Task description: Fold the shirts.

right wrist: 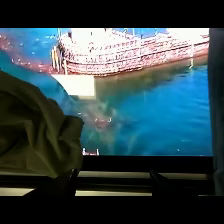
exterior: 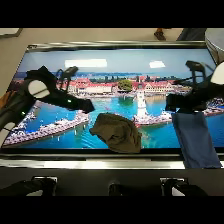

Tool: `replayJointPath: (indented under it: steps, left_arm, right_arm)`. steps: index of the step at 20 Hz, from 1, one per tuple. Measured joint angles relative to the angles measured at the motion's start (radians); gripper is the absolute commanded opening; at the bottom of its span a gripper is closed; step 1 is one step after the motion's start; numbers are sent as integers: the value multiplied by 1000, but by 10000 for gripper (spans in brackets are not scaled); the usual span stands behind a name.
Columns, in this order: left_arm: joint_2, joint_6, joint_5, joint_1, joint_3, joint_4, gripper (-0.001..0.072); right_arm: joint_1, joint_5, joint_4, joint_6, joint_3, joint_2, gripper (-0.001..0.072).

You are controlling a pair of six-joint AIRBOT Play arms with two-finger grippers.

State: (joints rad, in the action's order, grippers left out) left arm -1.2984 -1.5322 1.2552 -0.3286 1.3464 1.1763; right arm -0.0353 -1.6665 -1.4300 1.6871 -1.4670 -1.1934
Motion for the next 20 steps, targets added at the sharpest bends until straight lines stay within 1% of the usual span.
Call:
replayJointPath:
  steps: [2, 4, 7, 9, 15, 16, 17, 18, 20]
  left_arm:
    - [4, 18, 63, 79, -60, 6, 713]
    - [3, 33, 61, 121, -172, -10, 661]
    - [-13, 56, -42, 135, -353, -108, 661]
    - [-40, 87, -114, 130, -432, -192, 661]
    - [-133, 210, -217, 85, -502, -409, 652]
    - [-142, 219, -235, 78, -505, -433, 598]
    - [-149, 231, -257, 71, -506, -445, 518]
    - [-154, 237, -277, 65, -507, -453, 381]
    - [-164, 249, -326, 55, -510, -462, 68]
  right_arm:
    - [0, 26, 39, -13, 79, -28, 566]
    - [0, 61, 67, -21, 179, -43, 564]
    - [0, 106, 102, -43, 328, -53, 563]
    - [0, 126, 127, -61, 401, -56, 563]
    - [0, 190, 187, -85, 489, -58, 564]
    - [0, 197, 198, -87, 493, -58, 564]
    - [0, 203, 205, -88, 497, -58, 564]
    - [0, 208, 213, -89, 499, -58, 564]
    - [0, 219, 225, -90, 505, -58, 568]
